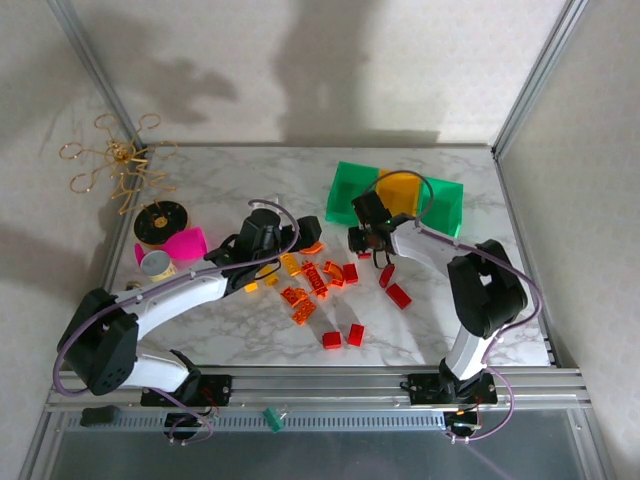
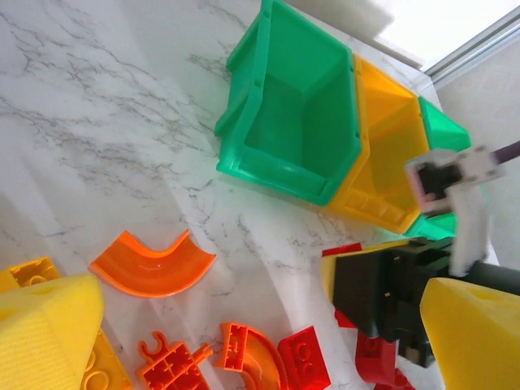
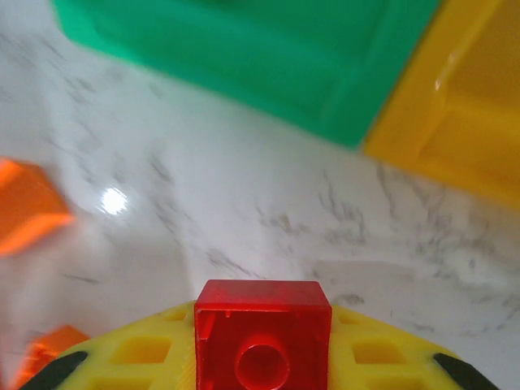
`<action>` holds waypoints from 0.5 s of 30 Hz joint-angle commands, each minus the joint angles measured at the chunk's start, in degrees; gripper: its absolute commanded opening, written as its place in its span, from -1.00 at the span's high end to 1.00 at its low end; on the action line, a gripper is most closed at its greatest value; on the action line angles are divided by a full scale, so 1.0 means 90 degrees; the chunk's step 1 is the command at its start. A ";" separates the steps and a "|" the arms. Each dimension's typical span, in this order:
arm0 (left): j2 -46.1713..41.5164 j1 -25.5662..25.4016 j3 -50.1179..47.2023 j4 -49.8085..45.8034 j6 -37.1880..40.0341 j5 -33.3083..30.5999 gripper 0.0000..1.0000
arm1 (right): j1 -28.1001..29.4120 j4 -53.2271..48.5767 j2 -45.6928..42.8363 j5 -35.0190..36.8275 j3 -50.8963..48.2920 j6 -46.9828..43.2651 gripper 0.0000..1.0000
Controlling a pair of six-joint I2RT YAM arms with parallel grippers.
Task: Sort the legos into containers by color
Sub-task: Pick up the lego from the center of the table, then place the lego in the container.
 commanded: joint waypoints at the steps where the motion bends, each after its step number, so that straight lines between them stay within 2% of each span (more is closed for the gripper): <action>1: 0.0192 0.0140 0.0377 0.0102 0.0007 -0.0027 -0.99 | 0.0045 0.0324 -0.0099 0.0234 0.0599 -0.0217 0.47; 6: 0.0383 0.0357 0.0542 0.0312 -0.0086 0.0087 -0.99 | -0.0106 0.0364 0.0808 0.0602 0.1775 -0.0278 0.47; 11: 0.0472 0.0603 0.0616 0.0382 -0.0123 0.0082 -0.99 | -0.0278 0.0615 0.1707 0.1398 0.2639 -0.0374 0.46; 15: 0.0502 0.0727 0.0577 0.0430 -0.0150 0.0105 -0.99 | -0.0470 0.0417 0.2364 0.1472 0.3356 -0.0369 0.37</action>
